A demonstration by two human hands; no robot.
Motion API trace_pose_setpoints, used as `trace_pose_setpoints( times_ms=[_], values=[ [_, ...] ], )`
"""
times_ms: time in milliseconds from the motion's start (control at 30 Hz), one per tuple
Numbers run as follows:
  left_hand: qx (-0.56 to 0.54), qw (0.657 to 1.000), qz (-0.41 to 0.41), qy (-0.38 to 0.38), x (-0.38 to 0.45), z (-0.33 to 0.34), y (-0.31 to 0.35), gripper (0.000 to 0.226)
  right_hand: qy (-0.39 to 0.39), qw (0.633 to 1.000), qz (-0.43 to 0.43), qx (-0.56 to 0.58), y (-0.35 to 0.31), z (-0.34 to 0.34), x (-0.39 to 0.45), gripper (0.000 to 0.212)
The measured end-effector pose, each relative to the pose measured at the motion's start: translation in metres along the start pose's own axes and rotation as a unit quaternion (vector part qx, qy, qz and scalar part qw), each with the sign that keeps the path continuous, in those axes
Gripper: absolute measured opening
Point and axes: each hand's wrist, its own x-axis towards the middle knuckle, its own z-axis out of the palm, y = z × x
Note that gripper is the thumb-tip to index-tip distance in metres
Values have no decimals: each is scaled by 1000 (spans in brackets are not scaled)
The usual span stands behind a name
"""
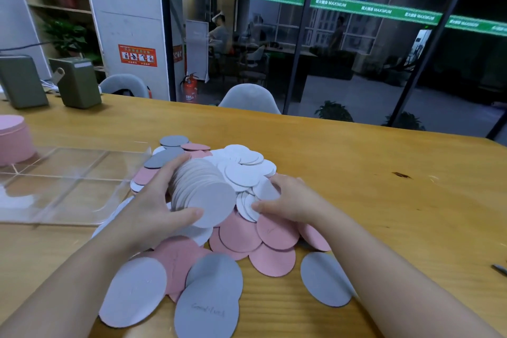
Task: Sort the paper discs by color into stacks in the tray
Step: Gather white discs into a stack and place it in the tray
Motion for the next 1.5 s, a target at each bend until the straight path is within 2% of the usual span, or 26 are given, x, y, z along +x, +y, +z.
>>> trace_pose_setpoints(
  times_ms=[33,133,233,433,533,633,733,800,900,1033,1133,1233,1267,1333,1367,1433,1500],
  values=[
    [-2,1000,-4,11,1,-3,-2,89,-7,1000,-2,-6,0,-1,2,40],
    [12,999,-6,35,5,-9,-10,95,-14,1000,-2,1,2,-3,3,44],
    [23,999,-8,40,8,-10,-15,99,26,998,-9,48,5,-3,2,38],
    [31,998,-7,49,10,-10,-17,98,116,986,-52,109,6,0,9,42],
    [31,998,-6,50,10,-11,-18,95,132,980,-59,138,-3,-2,10,31],
    [26,998,-2,56,10,-14,-18,93,125,985,-46,110,-8,-2,15,24],
    [20,998,0,59,9,-15,-17,90,82,994,-32,64,-2,1,20,44],
    [21,998,-3,61,10,-15,-16,92,87,994,-21,62,1,2,21,48],
    [22,998,-4,59,10,-15,-16,91,123,988,-43,85,-3,4,24,38],
    [20,998,-13,57,10,-16,-17,94,116,982,-50,139,-14,14,45,34],
    [22,998,-22,49,9,-15,-17,95,71,985,-21,155,-18,18,61,61],
    [12,998,-29,47,10,-15,-17,91,44,993,-33,106,-25,20,66,28],
    [10,998,-32,49,10,-16,-18,91,43,993,-47,99,-26,19,66,34],
    [8,998,-38,54,11,-17,-21,92,3,990,-54,131,-30,17,66,33],
    [3,997,-42,58,12,-18,-21,92,-29,989,-47,137,-31,14,64,43],
    [-7,997,-50,65,13,-20,-22,92,-78,990,-24,116,-31,9,61,79],
    [-6,996,-55,67,13,-21,-22,93,-94,992,-27,83,-33,6,58,89]
  ],
)
